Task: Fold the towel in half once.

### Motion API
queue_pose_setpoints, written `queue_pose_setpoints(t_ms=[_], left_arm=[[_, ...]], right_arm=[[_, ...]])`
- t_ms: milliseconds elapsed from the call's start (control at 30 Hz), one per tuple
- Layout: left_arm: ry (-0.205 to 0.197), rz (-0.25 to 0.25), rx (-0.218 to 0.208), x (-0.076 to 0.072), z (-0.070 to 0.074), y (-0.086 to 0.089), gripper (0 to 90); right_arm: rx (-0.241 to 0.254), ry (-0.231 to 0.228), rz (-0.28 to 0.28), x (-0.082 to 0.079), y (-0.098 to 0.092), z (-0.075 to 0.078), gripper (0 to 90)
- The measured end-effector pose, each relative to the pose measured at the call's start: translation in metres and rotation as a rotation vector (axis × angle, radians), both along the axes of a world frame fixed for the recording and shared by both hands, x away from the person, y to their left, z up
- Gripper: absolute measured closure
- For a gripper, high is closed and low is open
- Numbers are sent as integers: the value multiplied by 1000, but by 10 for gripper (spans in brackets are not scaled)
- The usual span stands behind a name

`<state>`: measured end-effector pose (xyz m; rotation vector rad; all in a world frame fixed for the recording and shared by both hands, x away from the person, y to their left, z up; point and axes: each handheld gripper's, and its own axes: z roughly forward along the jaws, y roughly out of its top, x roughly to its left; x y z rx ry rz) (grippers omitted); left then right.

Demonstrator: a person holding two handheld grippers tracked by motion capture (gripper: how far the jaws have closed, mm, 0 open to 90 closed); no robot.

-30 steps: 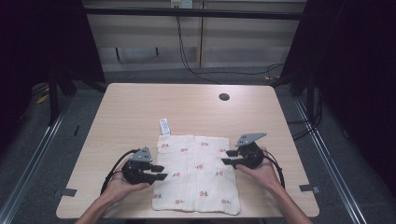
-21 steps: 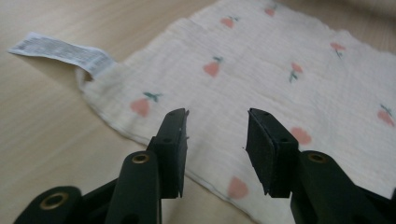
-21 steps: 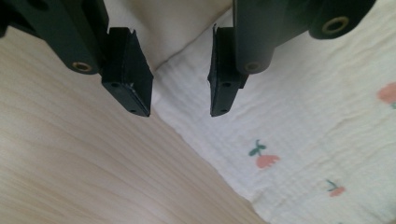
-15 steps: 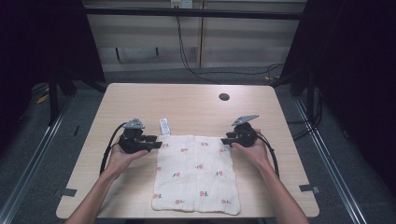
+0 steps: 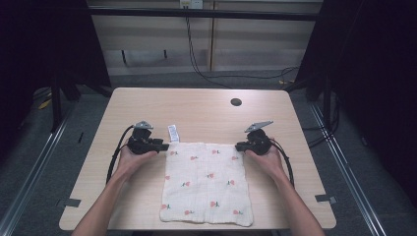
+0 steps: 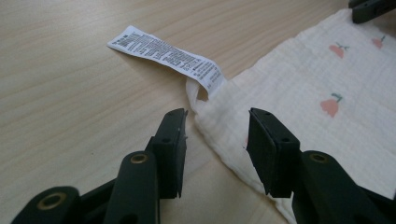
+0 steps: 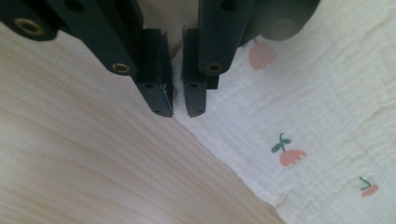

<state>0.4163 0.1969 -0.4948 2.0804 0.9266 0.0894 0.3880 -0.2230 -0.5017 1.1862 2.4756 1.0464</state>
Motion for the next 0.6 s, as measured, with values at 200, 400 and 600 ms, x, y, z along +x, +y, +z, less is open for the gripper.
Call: queue_pose_setpoints(t_ms=[200,400,600], left_arm=[[-8,-3,15,2,-9,-11,591],[-32,-29,58,0,-6,-28,587],[-32,-9,61,2,-10,-25,582]], right_arm=[[5,9,-8,0,1,0,870],[19,5,-6,-2,0,-1,868],[54,-10,-1,-4,-2,5,866]])
